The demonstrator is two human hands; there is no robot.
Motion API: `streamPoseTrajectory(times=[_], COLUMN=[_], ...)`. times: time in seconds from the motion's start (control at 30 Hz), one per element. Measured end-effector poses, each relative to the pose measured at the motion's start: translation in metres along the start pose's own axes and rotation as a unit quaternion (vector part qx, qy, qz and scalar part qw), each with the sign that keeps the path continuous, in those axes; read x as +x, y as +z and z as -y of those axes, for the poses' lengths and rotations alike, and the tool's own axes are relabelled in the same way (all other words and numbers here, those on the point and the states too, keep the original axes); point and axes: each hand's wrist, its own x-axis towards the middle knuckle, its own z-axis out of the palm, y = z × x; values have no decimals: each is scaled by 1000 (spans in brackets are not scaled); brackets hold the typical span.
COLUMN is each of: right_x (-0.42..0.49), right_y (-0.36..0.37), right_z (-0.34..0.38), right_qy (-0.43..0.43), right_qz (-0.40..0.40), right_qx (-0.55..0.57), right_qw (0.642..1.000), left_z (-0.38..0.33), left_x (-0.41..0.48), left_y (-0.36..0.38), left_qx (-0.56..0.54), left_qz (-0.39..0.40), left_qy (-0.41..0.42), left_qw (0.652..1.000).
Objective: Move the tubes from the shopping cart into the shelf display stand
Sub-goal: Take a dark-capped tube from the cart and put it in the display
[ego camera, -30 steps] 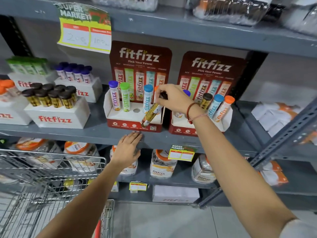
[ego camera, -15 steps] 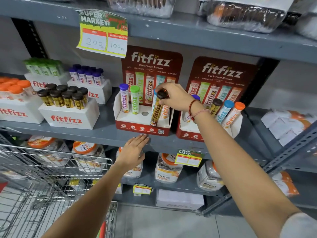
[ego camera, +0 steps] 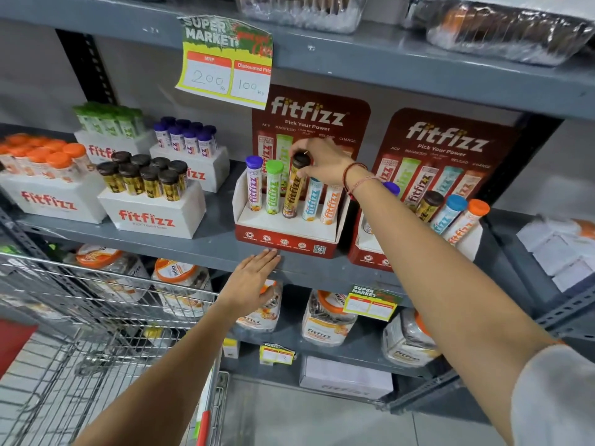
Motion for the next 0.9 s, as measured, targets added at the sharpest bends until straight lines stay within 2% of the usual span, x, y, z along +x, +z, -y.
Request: streamPoseTrajectory(times=[0.13, 0.37, 0.73, 0.83, 0.9], right_x=[7, 11, 4, -3, -10], right_y=[0, 12, 21, 21, 25], right_z=[-7, -10, -8, -9, -7], right_qy=[6, 8, 23, 41, 34], right_qz=[-8, 30, 20, -7, -62], right_qx=[2, -6, 26, 39, 45], right_qw=[1000, 999, 999, 998, 996], left_z=[0, -1, -4, 1, 7], left_x=[0, 0, 1, 0, -5], left_y=[-1, -3, -9, -18, -26], left_qx=[0, -3, -10, -27, -35], left_qz=[2, 17, 31, 26, 16], left_qy=[1, -7, -19, -45, -66], left_qw=[1000, 1000, 999, 998, 997])
